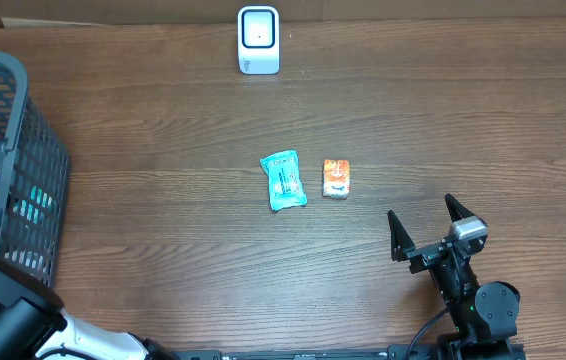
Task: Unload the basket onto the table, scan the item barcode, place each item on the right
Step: 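Reach the left gripper into the basket and grasp the small Kleenex tissue pack, then place the Kleenex pack left of the green tissue pack with the left gripper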
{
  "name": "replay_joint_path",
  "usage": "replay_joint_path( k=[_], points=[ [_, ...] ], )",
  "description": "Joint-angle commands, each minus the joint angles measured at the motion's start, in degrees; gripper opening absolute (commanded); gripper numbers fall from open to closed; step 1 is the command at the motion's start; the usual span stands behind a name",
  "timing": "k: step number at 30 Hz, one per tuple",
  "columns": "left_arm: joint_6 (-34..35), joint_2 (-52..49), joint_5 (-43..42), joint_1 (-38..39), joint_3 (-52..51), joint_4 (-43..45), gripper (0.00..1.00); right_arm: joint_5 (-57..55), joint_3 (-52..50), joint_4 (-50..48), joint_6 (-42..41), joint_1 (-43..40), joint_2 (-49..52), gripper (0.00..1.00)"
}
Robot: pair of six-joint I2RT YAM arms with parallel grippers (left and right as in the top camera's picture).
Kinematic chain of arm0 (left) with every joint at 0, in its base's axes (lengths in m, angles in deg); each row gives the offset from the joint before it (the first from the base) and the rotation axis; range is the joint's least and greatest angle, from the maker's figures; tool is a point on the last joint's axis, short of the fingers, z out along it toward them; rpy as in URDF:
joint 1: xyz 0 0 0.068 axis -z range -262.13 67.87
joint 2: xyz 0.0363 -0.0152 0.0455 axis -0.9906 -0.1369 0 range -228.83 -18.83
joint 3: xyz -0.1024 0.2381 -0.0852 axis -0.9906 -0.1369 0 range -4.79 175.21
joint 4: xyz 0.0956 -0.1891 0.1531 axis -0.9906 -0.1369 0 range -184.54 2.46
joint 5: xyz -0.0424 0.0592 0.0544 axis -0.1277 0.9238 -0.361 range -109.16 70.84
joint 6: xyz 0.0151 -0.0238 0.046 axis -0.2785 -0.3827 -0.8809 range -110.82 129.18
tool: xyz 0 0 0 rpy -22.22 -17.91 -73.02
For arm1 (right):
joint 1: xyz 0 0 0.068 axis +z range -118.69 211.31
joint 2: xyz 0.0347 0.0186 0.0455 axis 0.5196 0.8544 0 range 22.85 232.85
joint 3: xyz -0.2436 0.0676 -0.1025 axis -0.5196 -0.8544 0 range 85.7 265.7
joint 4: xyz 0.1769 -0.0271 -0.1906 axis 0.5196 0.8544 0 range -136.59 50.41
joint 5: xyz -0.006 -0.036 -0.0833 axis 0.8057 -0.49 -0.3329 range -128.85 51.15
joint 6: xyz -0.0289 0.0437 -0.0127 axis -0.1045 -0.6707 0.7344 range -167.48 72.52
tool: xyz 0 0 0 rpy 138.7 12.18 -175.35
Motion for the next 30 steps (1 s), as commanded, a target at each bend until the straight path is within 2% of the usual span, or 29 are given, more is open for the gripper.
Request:
replay_joint_path(
  k=[1, 4, 6, 20, 22, 23, 25, 30],
  points=[
    [-1.18, -0.57, 0.96, 0.59, -3.15, 3.41, 0.47, 0.02, -0.59, -0.22, -0.13, 0.24, -0.66, 1.00],
    [-1.20, -0.57, 0.94, 0.90, -5.05, 6.62, 0.54, 0.02, -0.59, -0.22, -0.13, 0.22, -0.66, 1.00],
    [-1.20, -0.57, 0.96, 0.98, -6.27, 8.39, 0.55, 0.02, -0.59, -0.22, -0.13, 0.24, -0.66, 1.00],
    [-1.64, -0.57, 0.94, 1.11, -16.31, 21.33, 0.53, 0.02, -0.59, -0.20, -0.13, 0.22, -0.68, 1.00],
    [-1.62, -0.57, 0.66, 1.11, -16.52, 21.86, 0.43, 0.02, -0.59, -0.20, -0.13, 0.24, -0.66, 1.00],
    [-1.62, -0.57, 0.66, 1.11, -16.52, 21.92, 0.33, 0.02, -0.59, -0.20, -0.13, 0.24, -0.66, 1.00],
    [-1.62, -0.57, 0.68, 1.11, -16.52, 21.88, 0.07, 0.02, -0.59, -0.22, -0.13, 0.24, -0.66, 1.00],
    [-1.62, -0.50, 0.39, 1.11, -15.93, 20.44, 0.04, 0.02, -0.59, -0.22, -0.13, 0.22, -0.66, 1.00]
  ],
)
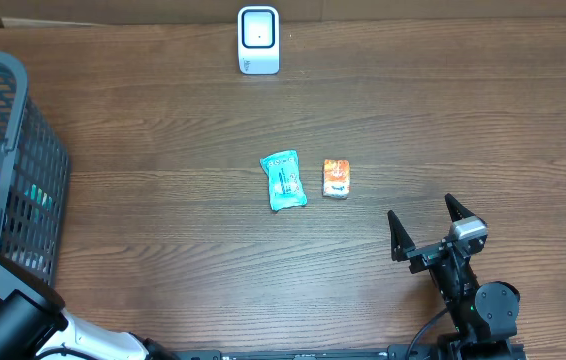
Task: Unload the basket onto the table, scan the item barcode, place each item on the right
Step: 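Place the Kleenex pack left of the green tissue pack with the left gripper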
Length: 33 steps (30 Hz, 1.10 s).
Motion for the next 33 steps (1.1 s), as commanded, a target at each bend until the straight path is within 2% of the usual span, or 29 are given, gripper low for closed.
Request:
replay_joint_path(
  k=[1, 11, 19, 23, 28, 31, 33],
  points=[
    [-1.14, -0.87, 1.62, 0.11, -0.42, -2.43, 0.04, 0.00, -0.59, -0.20, -0.15, 0.20, -0.66, 1.00],
    [-0.07, 4.74, 1.70, 0.11, 14.08, -15.30, 0.04, 0.00, -0.59, -0.20, -0.15, 0.22, -0.66, 1.00],
    [5.33, 15.74, 1.46, 0.13, 20.52, -16.57, 0.04, 0.00, -0.59, -0.17, -0.15, 0.22, -0.66, 1.00],
    [8.94, 21.94, -4.44, 0.11, 20.96, -14.47, 0.04, 0.00, -0.59, -0.17, -0.15, 0.22, -0.66, 1.00],
    [13.18, 29.68, -17.84, 0.50, 20.96, -12.13, 0.04, 0.00, -0.59, -0.20, -0.15, 0.22, -0.66, 1.00],
    [13.51, 33.55, -24.39, 2.86, 20.94, -12.83, 0.04, 0.00, -0.59, -0.17, -0.15, 0.22, -0.66, 1.00],
    [13.22, 35.56, -24.70, 6.23, 20.94, -15.23, 0.04, 0.00, -0.59, -0.20, -0.15, 0.22, -0.66, 1.00]
  ],
)
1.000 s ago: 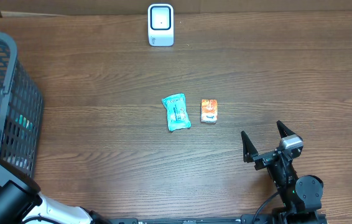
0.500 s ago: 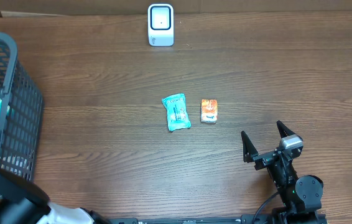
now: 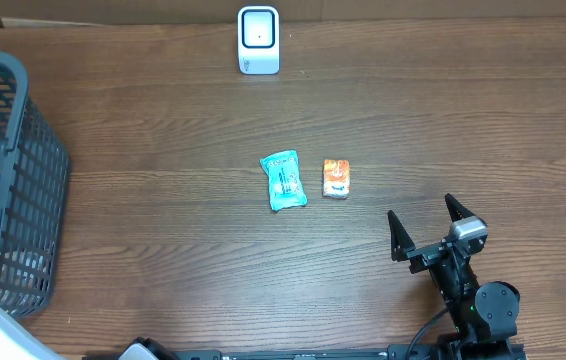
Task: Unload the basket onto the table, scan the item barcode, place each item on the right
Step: 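Place the Kleenex pack left of the green tissue pack with the left gripper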
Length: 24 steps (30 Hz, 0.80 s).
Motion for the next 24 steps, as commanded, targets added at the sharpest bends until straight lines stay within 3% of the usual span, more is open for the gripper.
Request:
replay_joint_path(
  k=[1, 7, 13, 19, 24],
  points=[
    [0.74, 4.13, -7.78, 6.45, 1.03, -3.48, 0.04, 0.02, -0.59, -0.20, -0.13, 0.22, -0.66, 1.00],
    [-0.11, 4.04, -0.94, 22.29, -2.27, -10.69, 0.04, 0.02, -0.59, -0.20, -0.13, 0.22, -0.66, 1.00],
    [7.50, 1.81, 6.38, 37.97, -14.62, -3.56, 0.04, 0.02, -0.59, -0.20, -0.13, 0.22, -0.68, 1.00],
    [24.65, -4.48, 13.05, 49.75, -27.12, 8.94, 0.04, 0.02, -0.59, -0.17, -0.13, 0.20, -0.66, 1.00],
    [38.45, -12.76, 18.84, 56.15, -30.67, 14.88, 0.04, 0.02, -0.59, -0.20, -0.13, 0.22, -0.66, 1.00]
  ],
)
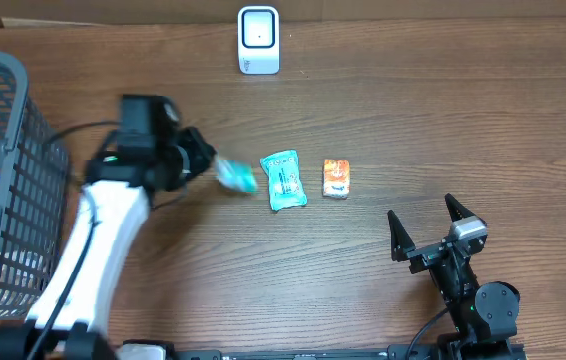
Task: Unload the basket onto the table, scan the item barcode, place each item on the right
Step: 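Place the Kleenex pack left of the green tissue pack with the left gripper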
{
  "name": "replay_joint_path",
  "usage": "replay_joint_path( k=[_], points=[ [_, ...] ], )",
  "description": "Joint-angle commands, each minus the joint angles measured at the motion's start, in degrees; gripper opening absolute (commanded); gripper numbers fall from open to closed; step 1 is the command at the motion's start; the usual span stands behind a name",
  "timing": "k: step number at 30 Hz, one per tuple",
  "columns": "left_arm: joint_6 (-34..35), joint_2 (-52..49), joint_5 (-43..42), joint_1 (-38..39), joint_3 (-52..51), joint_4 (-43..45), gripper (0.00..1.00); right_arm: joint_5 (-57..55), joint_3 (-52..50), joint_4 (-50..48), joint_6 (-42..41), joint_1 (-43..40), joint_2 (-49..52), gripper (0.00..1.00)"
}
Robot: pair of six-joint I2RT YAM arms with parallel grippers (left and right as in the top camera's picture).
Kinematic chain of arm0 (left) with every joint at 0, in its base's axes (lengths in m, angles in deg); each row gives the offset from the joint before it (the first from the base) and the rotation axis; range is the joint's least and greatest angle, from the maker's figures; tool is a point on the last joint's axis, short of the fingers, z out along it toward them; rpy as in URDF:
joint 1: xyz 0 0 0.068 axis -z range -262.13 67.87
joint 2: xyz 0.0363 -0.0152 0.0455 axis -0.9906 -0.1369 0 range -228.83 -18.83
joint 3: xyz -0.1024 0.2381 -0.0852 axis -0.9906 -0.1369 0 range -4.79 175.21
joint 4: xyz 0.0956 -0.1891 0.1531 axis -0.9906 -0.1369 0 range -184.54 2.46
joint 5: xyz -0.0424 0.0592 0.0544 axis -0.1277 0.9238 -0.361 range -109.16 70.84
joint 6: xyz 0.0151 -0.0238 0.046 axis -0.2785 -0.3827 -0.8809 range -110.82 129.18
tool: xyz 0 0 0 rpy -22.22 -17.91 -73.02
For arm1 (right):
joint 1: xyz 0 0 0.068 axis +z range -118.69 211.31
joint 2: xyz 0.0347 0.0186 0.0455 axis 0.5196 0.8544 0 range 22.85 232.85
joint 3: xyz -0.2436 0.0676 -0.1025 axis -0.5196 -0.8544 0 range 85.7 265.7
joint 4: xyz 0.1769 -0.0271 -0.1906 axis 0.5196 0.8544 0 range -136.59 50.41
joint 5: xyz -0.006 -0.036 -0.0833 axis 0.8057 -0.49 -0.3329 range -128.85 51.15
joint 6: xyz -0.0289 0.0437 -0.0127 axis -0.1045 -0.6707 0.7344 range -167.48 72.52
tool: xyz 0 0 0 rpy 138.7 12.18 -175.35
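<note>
The white barcode scanner [258, 40] stands at the table's far edge. My left gripper [213, 166] reaches in from the left over the table's middle, shut on a small pale-teal packet [236, 178], which is blurred. That packet hangs just left of a teal packet [283, 181] lying flat on the table. An orange packet [336, 178] lies to the right of it. My right gripper [425, 228] rests open near the front right, with nothing between its fingers.
A grey mesh basket [25, 150] stands at the left edge. It holds a green-capped bottle and other items. The left arm [103, 230] crosses the table's left part, from the front edge up to the middle.
The left arm was almost out of view at the left, with a teal item showing at the frame's edge over the basket. Now it holds the pale-teal packet beside the teal packet on the table.
My left arm was down in the basket at the two oldest moments. Then it was raised, with a teal item at the frame's left edge. Now that packet is held over the middle of the table. The right arm and the two lying packets have not moved.
</note>
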Motion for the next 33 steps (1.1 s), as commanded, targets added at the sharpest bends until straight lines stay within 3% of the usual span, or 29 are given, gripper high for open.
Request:
replay_joint_path(
  k=[1, 4, 8, 19, 21, 24, 27, 31, 33],
  points=[
    [14.16, -4.90, 6.62, 3.28, -1.07, 1.51, 0.04, 0.00, -0.59, -0.22, -0.11, 0.22, -0.66, 1.00],
    [15.47, -9.66, 6.99, 5.44, -1.07, 3.74, 0.04, 0.00, -0.59, -0.22, -0.11, 0.22, -0.66, 1.00],
    [14.86, -12.41, 6.95, 6.21, -1.05, 4.02, 0.17, 0.00, -0.59, -0.22, -0.11, 0.22, -0.66, 1.00],
    [-2.82, -2.75, 7.65, 2.49, 9.75, 2.95, 0.30, 0.00, -0.59, -0.22, -0.11, 0.24, -0.68, 1.00],
    [-7.63, -0.04, 7.63, 1.16, 13.51, 1.62, 0.37, 0.00, -0.59, -0.20, -0.11, 0.24, -0.66, 1.00],
    [-16.13, 3.54, 7.69, -1.86, 19.26, -1.79, 0.66, 0.00, -0.59, -0.22, -0.11, 0.24, -0.66, 1.00],
    [-22.77, 6.45, 8.11, -6.84, 24.74, -6.23, 0.79, 0.00, -0.59, -0.20, -0.11, 0.24, -0.66, 1.00],
    [-25.70, 8.02, 15.30, -17.66, 29.79, -11.34, 0.89, 0.00, -0.59, -0.20, -0.11, 0.24, -0.66, 1.00],
    [-26.58, 7.96, 18.29, -24.50, 30.67, -12.76, 0.86, 0.00, -0.59, -0.20, -0.11, 0.24, -0.66, 1.00]
  ],
)
